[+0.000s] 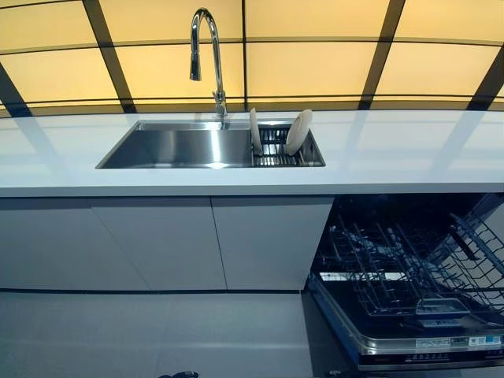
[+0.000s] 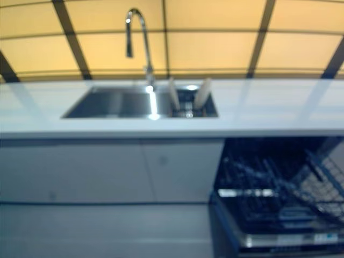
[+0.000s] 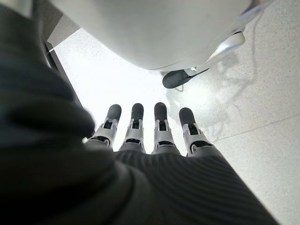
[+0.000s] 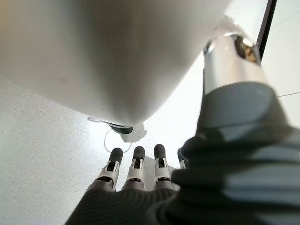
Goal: Take plates into dishwasher
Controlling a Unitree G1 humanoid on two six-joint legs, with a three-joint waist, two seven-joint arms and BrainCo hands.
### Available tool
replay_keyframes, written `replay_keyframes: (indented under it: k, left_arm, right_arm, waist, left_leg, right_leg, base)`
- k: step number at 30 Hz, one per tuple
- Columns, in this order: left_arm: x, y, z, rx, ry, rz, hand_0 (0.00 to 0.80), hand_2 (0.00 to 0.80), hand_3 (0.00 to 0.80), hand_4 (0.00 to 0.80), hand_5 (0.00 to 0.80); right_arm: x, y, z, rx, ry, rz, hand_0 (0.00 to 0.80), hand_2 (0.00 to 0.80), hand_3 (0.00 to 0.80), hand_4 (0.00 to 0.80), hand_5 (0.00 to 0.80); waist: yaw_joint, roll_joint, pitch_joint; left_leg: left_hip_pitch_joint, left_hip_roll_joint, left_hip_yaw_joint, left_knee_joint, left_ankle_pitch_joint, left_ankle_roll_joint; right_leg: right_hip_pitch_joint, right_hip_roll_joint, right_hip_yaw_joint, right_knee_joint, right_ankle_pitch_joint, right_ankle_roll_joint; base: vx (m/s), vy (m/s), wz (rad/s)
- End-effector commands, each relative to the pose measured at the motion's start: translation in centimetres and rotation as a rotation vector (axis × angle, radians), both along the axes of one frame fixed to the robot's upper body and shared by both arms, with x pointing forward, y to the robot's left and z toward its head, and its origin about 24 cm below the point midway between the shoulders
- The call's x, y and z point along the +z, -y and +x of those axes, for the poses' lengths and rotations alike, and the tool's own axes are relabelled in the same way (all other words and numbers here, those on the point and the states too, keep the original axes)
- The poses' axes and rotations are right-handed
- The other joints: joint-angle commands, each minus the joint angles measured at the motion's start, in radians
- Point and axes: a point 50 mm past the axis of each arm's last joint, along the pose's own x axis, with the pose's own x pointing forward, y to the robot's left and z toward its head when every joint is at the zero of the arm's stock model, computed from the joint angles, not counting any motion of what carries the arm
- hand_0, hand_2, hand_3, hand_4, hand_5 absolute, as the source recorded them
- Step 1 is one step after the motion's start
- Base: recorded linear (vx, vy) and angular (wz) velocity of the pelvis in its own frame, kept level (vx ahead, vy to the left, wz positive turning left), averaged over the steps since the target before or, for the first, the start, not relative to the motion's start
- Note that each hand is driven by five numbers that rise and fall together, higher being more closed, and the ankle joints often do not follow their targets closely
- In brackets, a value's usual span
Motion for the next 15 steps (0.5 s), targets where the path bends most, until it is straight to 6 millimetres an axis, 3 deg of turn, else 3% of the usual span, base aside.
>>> replay_keyframes:
  k: [1,15]
  left_arm:
    - [0.21,0.32,2.01,-0.016,0.025,0.017,0.0,0.0,0.0,0.0,0.0]
    - [0.14,0.27,1.79,-0.011,0.01,0.024,0.0,0.0,0.0,0.0,0.0]
  right_arm:
    - [-0.13,-0.82,0.61,0.057,-0.022,-0.01,0.0,0.0,0.0,0.0,0.0]
    - [-0.17,-1.1,0.62,0.084,-0.023,-0.005,0.0,0.0,0.0,0.0,0.0]
  waist:
    - [0.005,-0.044,0.043]
    - [0.005,-0.047,0.043]
  left_leg:
    - [0.023,-0.084,0.014,0.002,-0.052,0.079]
    - [0.024,-0.085,0.014,0.002,-0.052,0.079]
  right_leg:
    - [0.003,-0.019,-0.001,0.01,0.031,0.035]
    - [0.005,-0.016,0.001,0.009,0.031,0.034]
  base:
    - [0.0,0.0,0.0]
    - [0.0,0.0,0.0]
